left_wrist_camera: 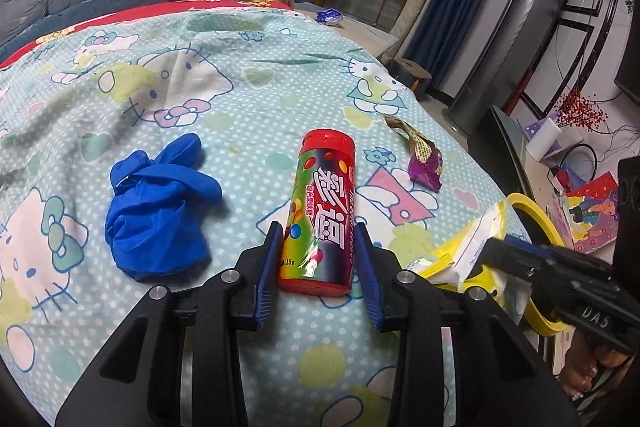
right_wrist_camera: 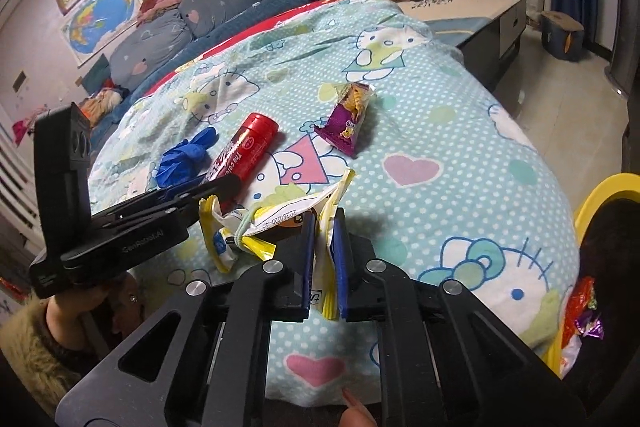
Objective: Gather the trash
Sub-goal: 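Grasp the red candy tube with the left tool while the right tool grasps the yellow wrapper, then carry the red tube and yellow wrapper in both tools over the yellow bin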
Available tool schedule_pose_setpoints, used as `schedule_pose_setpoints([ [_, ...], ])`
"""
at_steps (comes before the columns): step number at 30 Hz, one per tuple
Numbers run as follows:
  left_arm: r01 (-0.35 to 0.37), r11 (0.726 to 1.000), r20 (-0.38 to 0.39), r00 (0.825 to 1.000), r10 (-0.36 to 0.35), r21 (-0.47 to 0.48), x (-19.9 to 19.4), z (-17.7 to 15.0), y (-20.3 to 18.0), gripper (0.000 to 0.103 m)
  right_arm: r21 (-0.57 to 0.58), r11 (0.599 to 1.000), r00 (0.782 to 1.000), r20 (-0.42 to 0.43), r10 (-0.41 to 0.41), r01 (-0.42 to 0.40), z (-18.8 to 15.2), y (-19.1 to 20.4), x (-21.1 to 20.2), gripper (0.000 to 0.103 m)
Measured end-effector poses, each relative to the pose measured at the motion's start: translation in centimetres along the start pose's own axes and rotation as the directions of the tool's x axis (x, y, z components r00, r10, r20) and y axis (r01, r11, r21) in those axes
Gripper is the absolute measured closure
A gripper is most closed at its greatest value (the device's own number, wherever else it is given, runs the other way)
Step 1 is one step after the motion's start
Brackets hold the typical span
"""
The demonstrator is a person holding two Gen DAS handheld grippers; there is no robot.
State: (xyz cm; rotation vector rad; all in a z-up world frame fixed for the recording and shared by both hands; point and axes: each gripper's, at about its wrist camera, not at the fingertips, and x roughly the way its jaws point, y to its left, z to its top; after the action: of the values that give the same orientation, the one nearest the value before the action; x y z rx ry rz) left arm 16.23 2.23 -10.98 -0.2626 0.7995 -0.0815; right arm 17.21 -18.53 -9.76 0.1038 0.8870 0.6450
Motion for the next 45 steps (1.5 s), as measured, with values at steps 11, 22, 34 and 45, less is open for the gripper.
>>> schedule_pose_setpoints([
  [11,0.030,0.999,0.054,0.998,-0.031,0.014,-2.9,-0.4,-0.2,0.070,-0.055,0.991,0.990,0.088,-0.114,0.119,0.9,0.2,-3.5,0.099],
  [22,0.046,0.998,0.160,0.986,-0.051,0.035,-7.5,0.4,-0.6,0.070,-0.080,0.982,0.972,0.175,-0.154,0.170,2.0,0.7,-6.4,0.099],
  [34,0.074,0.995,0.214,0.973,-0.086,0.065,-9.8,1.1,-1.9,0.070,-0.075,0.975,0.957,0.219,-0.189,0.210,2.1,0.7,-8.6,0.099],
  [45,0.104,0.988,0.225,0.966,-0.128,0.114,-10.4,1.3,-4.3,0.070,-0.037,0.968,0.938,0.259,-0.229,0.246,1.6,-0.9,-10.9,0.099],
])
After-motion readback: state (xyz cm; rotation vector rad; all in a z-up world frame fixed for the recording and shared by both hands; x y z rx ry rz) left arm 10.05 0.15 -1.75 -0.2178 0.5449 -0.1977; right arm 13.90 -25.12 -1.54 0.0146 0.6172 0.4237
